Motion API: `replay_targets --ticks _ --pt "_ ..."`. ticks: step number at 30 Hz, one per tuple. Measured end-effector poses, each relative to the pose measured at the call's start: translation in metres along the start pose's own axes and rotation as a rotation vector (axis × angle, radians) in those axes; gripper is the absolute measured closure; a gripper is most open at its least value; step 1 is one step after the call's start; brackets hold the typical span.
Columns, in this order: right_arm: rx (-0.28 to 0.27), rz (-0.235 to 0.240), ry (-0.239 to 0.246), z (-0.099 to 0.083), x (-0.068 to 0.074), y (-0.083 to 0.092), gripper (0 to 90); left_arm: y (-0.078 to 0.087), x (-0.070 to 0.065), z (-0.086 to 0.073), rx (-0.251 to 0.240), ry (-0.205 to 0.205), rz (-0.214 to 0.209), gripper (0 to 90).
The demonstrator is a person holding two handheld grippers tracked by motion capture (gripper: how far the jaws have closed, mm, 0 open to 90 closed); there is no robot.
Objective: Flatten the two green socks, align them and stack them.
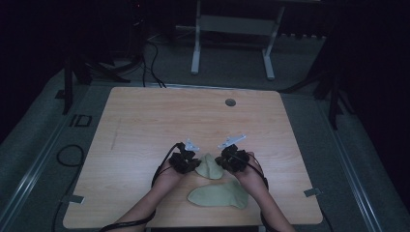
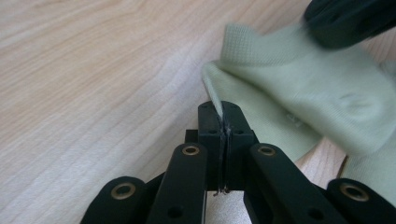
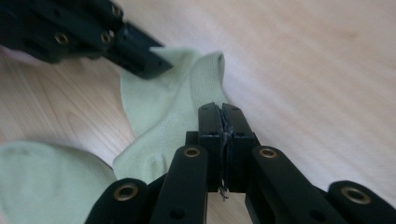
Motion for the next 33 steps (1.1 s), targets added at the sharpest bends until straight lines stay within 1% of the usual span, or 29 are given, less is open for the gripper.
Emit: replay_targets --ticks 1,3,4,7,9,10,13,14,16,17,18,19,20,22,25,26,28,29,31,32,33 --pt "-0.018 -0.003 -0.008 0.003 -0.001 0.005 88.2 0.002 0.001 0.001 -0.006 0.003 0.002 88.2" --pt "-0.037 0.003 -0.018 0.006 -0.004 0.014 88.2 0.008 0.003 0.002 -0.016 0.010 0.005 88.2" --pt "-0.055 -0.007 -0.027 0.008 -0.007 0.021 88.2 0.011 0.004 0.004 -0.026 0.016 0.006 88.3" --pt "-0.085 -0.018 -0.045 0.011 -0.016 0.034 88.2 0.022 0.006 0.007 -0.045 0.025 0.013 88.3" --pt "-0.099 -0.034 -0.062 0.010 -0.025 0.042 88.2 0.028 0.007 0.008 -0.051 0.023 0.028 88.2" --pt "-0.101 -0.041 -0.078 0.008 -0.030 0.045 88.2 0.030 0.008 0.008 -0.048 0.019 0.033 88.2" --pt "-0.102 -0.062 -0.104 0.002 -0.041 0.049 88.2 0.031 0.007 0.007 -0.056 0.026 0.039 88.2" --pt "-0.097 -0.060 -0.108 -0.002 -0.045 0.048 88.1 0.029 0.006 0.006 -0.053 0.028 0.030 88.2" --pt "-0.094 -0.069 -0.127 -0.010 -0.050 0.045 88.1 0.025 0.005 0.004 -0.059 0.030 0.034 88.2" --pt "-0.086 -0.073 -0.129 -0.015 -0.053 0.043 88.1 0.021 0.004 0.002 -0.056 0.040 0.019 88.1" --pt "-0.081 -0.077 -0.136 -0.019 -0.056 0.040 88.0 0.018 0.003 0.001 -0.057 0.047 0.014 88.1" --pt "-0.071 -0.077 -0.152 -0.023 -0.058 0.036 88.1 0.014 0.003 0.000 -0.053 0.046 0.017 88.1" --pt "-0.065 -0.081 -0.156 -0.027 -0.062 0.033 88.1 0.010 0.003 -0.002 -0.042 0.044 0.014 88.1" --pt "-0.051 -0.082 -0.179 -0.033 -0.067 0.027 88.0 0.005 0.003 -0.003 -0.037 0.051 0.012 88.1" --pt "-0.023 -0.098 -0.174 -0.042 -0.074 0.018 88.0 -0.001 0.003 -0.005 -0.024 0.065 0.008 88.0" --pt "-0.018 -0.102 -0.180 -0.045 -0.076 0.016 88.0 -0.002 0.004 -0.006 -0.021 0.059 0.012 88.0" --pt "-0.006 -0.104 -0.193 -0.049 -0.080 0.012 88.0 -0.004 0.003 -0.007 -0.020 0.073 0.004 88.0" --pt "-0.005 -0.102 -0.198 -0.051 -0.081 0.010 88.0 -0.004 0.003 -0.008 -0.016 0.068 0.013 88.0" --pt "0.006 -0.108 -0.196 -0.054 -0.082 0.007 87.9 -0.006 0.002 -0.010 -0.007 0.070 0.004 87.9" --pt "0.007 -0.111 -0.193 -0.055 -0.082 0.005 87.9 -0.006 0.002 -0.011 -0.003 0.066 0.010 87.9" --pt "0.003 -0.111 -0.194 -0.055 -0.082 0.005 87.9 -0.007 0.001 -0.011 -0.010 0.076 0.001 87.9"
Point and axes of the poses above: each handheld gripper's, and its own axes: y roughly backward along the jaws, z roughly out of its top, x roughly to its left, the point moved 8 cm from there along -y, roughly forward along the jaws, and after that the axes turned 7 degrees about -y, right-handed, at the moved point
